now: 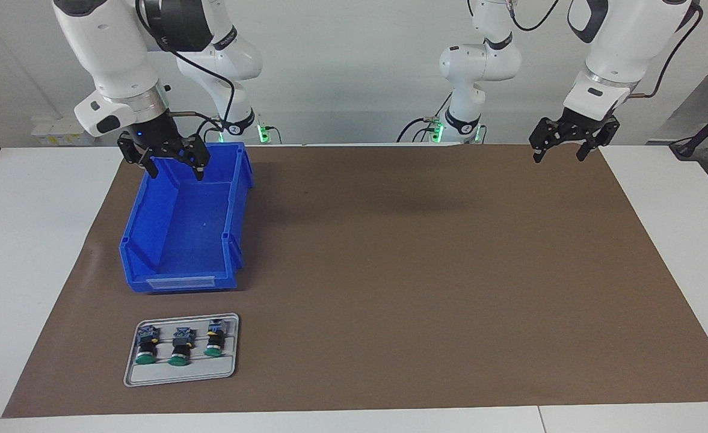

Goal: Place and press button with both arms
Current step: 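Move the right gripper from the blue bin toward the metal tray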

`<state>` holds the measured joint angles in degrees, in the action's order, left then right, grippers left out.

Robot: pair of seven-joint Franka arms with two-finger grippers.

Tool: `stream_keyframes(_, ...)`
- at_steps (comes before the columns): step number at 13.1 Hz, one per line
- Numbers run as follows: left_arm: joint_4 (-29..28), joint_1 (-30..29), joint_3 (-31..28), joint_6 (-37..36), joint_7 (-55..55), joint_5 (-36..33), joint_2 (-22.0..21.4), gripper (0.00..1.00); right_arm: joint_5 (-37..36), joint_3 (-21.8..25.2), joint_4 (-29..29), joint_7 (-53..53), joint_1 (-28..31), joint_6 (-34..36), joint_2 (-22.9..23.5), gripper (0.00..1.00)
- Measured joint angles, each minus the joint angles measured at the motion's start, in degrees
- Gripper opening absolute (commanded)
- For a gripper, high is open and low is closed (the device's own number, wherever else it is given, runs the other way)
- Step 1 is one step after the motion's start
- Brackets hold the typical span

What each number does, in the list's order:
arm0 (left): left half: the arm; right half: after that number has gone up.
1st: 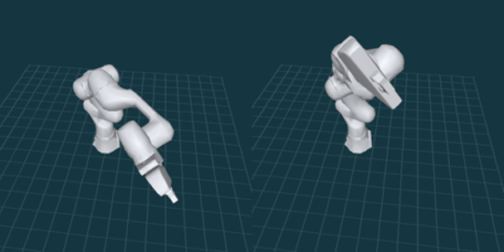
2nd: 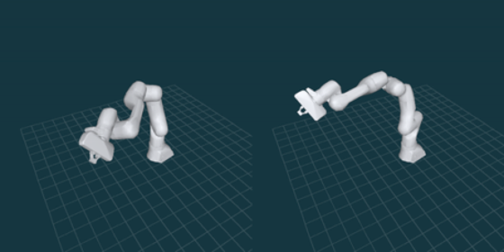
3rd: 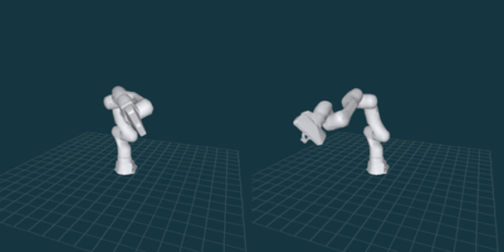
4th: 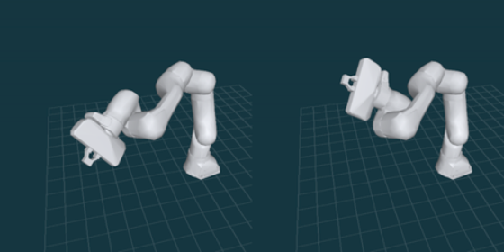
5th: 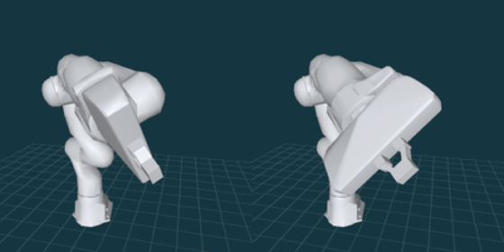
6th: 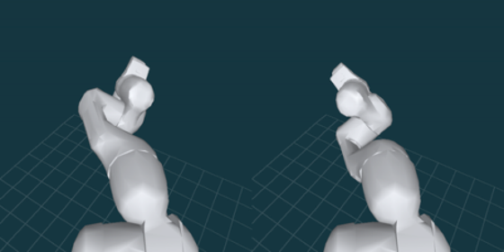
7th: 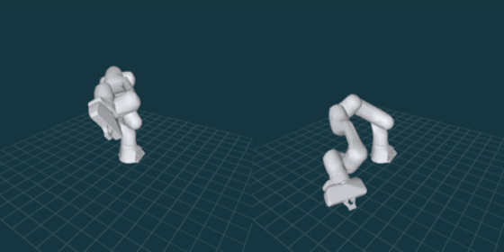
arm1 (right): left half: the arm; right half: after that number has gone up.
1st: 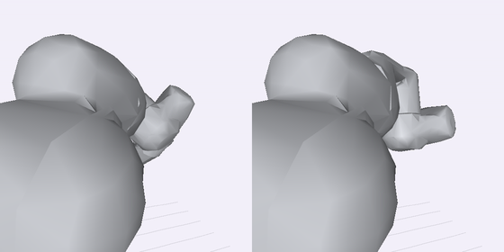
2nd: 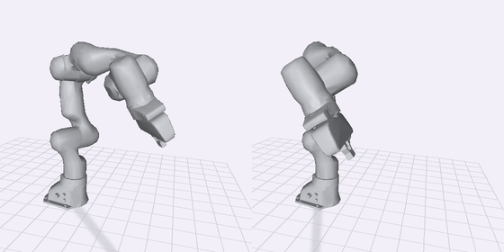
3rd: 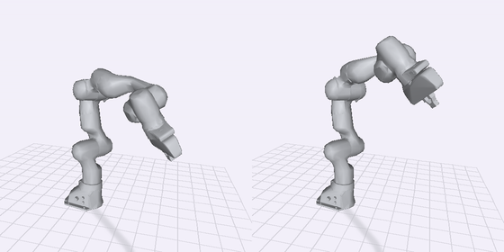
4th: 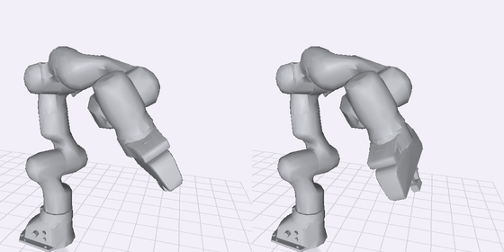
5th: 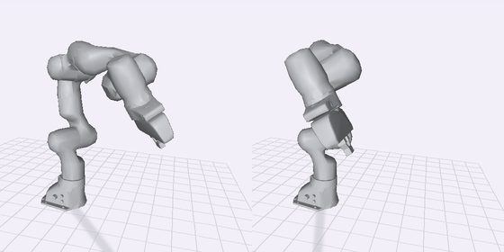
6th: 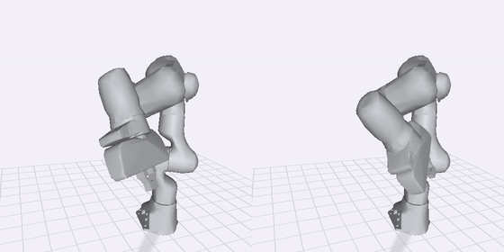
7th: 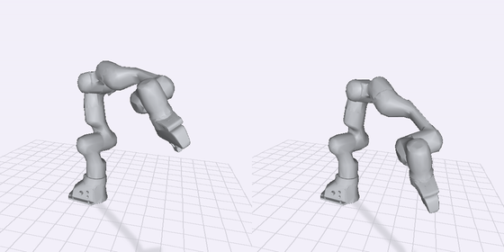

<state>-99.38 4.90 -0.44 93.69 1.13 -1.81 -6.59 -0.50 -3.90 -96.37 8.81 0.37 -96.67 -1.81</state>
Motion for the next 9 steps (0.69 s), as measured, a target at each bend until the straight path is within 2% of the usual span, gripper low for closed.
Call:
stream_keyframes(3, 0.0, 0.0, 0.0, 0.0, 0.0, 0.0, 0.0, 1.0, 0.11, 0.06, 0.02, -0.18, 0.2, -2.14, 0.47, 0.96)
stream_keyframes(5, 0.0, 0.0, 0.0, 0.0, 0.0, 0.0, 0.0, 1.0, 0.16, 0.22, 1.33, -0.29, 0.83, -2.93, 2.66, 0.96)
stream_keyframes(9, 0.0, 0.0, 0.0, 0.0, 0.0, 0.0, 0.0, 1.0, 0.17, 0.44, 11.83, -1.29, 1.52, -3.65, 14.55, 0.95)
